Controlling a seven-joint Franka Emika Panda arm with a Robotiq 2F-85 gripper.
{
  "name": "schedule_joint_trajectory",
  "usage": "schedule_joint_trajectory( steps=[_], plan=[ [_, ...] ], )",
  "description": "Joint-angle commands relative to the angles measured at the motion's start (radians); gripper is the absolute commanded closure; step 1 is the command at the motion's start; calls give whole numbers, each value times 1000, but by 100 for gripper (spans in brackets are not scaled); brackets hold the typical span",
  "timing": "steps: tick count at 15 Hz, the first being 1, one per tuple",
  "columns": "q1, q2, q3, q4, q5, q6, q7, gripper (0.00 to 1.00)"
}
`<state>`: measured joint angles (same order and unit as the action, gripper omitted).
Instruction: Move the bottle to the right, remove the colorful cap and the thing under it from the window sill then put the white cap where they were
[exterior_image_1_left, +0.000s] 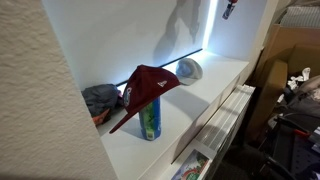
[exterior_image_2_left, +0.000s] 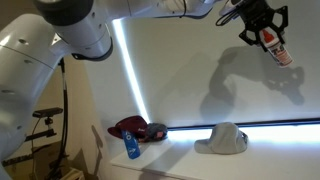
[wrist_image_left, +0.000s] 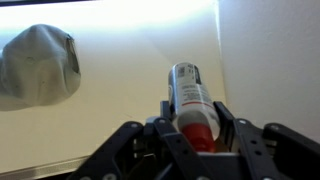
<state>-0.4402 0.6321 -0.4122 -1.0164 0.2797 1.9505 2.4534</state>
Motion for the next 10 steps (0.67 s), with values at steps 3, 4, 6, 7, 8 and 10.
schedule_joint_trajectory(
  steps=[3, 4, 6, 7, 8, 10],
  plan=[
    [-82, 195, 53, 200, 44, -206, -50, 29],
    [-102, 178, 108, 176, 4, -222, -67, 23],
    [-67, 122, 95, 46, 28, -215, -193, 8],
    [-51, 93, 95, -26, 15, -202, -245, 2],
    [-39, 75, 94, -76, 4, -205, -291, 0],
    [-14, 43, 85, -174, -21, -191, -358, 0]
  ],
)
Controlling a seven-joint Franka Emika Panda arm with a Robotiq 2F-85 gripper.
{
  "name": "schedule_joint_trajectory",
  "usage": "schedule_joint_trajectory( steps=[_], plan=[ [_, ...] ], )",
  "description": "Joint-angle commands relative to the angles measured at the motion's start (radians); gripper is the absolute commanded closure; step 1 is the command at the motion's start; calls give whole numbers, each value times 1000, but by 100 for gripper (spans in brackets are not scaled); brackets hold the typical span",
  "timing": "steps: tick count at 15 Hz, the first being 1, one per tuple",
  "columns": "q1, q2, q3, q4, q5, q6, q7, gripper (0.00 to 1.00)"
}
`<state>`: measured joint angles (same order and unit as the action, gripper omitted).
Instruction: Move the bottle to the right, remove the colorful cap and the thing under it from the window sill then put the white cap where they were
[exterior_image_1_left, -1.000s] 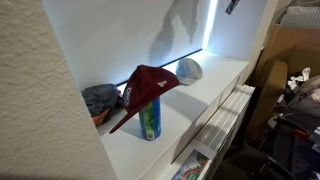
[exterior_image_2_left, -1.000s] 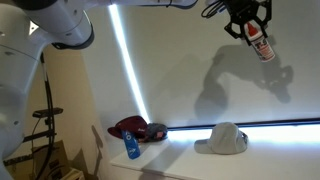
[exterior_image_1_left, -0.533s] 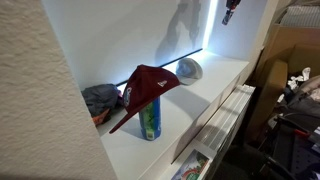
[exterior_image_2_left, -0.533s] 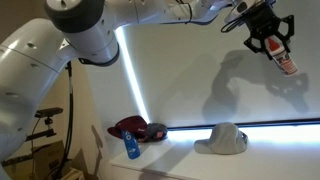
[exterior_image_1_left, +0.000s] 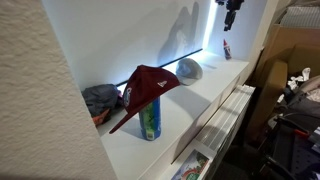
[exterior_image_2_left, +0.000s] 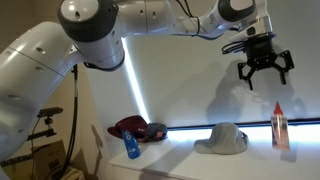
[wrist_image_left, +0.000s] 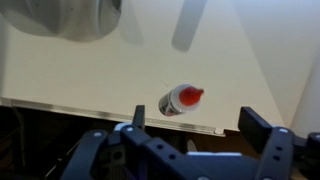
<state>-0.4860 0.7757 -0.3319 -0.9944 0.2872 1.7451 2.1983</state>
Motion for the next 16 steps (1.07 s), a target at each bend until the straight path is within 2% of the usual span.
schedule_joint_trajectory(
  steps=[1, 2, 3, 6, 13, 16],
  plan=[
    [37, -107, 5, -232, -31, 8, -126, 0],
    [47, -124, -1, -276, -37, 20, -131, 0],
    [26, -42, 0, -134, -20, 0, -86, 0],
    [38, -68, -1, -205, -28, 1, -105, 0],
    [40, -89, -1, -225, -28, 1, -109, 0],
    [144, -126, 22, -330, -116, 56, -183, 0]
  ],
)
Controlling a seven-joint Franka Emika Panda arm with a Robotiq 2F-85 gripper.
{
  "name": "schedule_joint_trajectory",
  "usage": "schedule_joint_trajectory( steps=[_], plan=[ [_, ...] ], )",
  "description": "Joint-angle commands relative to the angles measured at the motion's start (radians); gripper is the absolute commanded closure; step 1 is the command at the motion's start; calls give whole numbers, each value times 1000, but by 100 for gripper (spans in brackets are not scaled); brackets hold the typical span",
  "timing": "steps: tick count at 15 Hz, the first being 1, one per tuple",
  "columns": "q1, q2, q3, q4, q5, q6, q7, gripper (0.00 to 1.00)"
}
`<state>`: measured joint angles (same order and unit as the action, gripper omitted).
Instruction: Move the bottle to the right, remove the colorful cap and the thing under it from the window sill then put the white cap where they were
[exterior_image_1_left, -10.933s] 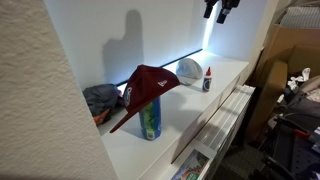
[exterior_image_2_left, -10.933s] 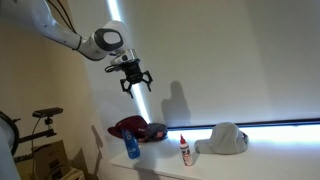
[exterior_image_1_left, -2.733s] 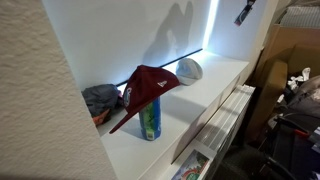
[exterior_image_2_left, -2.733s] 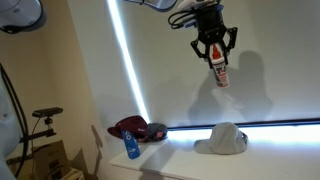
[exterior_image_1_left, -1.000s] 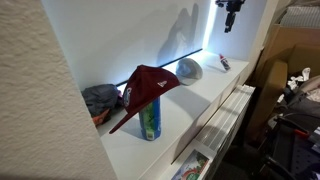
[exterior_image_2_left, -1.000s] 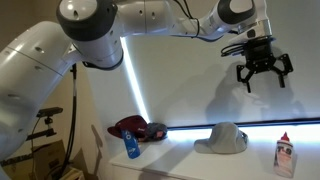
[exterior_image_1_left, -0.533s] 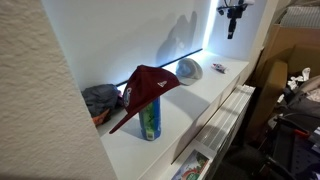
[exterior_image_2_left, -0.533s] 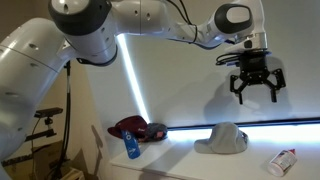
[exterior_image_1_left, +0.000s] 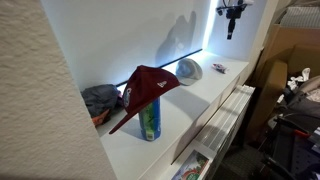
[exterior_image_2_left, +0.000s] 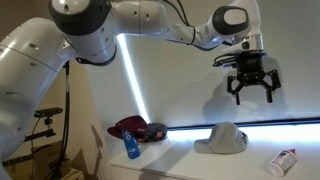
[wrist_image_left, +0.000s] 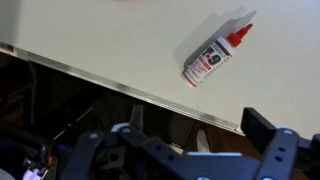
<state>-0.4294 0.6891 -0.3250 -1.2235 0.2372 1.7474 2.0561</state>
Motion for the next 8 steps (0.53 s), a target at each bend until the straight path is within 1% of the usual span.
schedule_joint_trajectory(
  steps=[1, 3, 5, 7, 8],
  plan=[
    [121, -58, 25, -142, -89, 58, -50, 0],
    [188, -83, 48, -206, -123, 56, -70, 0],
    [267, -124, 66, -293, -155, 61, -89, 0],
    [312, -176, 80, -362, -224, 40, -126, 0],
    [289, -72, 78, -226, -187, 18, -61, 0]
  ],
)
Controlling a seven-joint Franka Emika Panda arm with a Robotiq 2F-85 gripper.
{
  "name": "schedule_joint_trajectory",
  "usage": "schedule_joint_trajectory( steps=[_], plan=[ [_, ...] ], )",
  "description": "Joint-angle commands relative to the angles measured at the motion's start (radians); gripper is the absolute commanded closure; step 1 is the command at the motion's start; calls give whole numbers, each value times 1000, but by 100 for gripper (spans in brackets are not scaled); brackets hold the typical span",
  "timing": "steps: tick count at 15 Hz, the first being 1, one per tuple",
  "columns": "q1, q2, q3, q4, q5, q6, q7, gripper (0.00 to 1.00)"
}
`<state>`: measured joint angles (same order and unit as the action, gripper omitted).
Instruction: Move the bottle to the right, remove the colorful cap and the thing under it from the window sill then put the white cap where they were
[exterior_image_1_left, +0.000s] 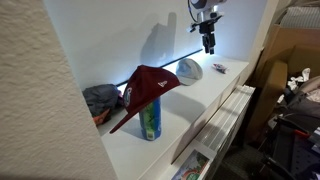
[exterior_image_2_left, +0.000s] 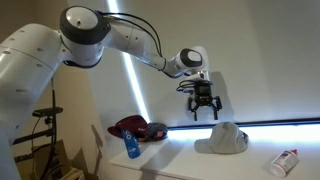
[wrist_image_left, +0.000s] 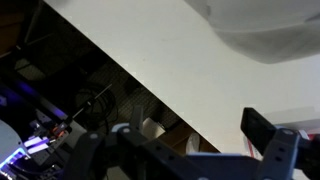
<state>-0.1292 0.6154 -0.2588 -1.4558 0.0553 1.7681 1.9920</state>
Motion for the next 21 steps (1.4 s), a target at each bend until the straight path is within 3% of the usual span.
schedule_joint_trajectory(
  steps=[1, 4, 11, 14, 19, 20, 21],
  plan=[
    [11, -22, 15, -29, -26, -3, -5, 0],
    [20, -45, 27, -57, -45, -25, -57, 0],
    [220, -73, 119, -130, -248, -47, -91, 0],
    [304, -197, 122, -264, -392, 66, -52, 0],
    [306, -423, 156, -489, -530, 310, -61, 0],
    [308, -302, 162, -340, -504, 197, -44, 0],
    [303, -345, 167, -382, -513, 234, -45, 0]
  ],
)
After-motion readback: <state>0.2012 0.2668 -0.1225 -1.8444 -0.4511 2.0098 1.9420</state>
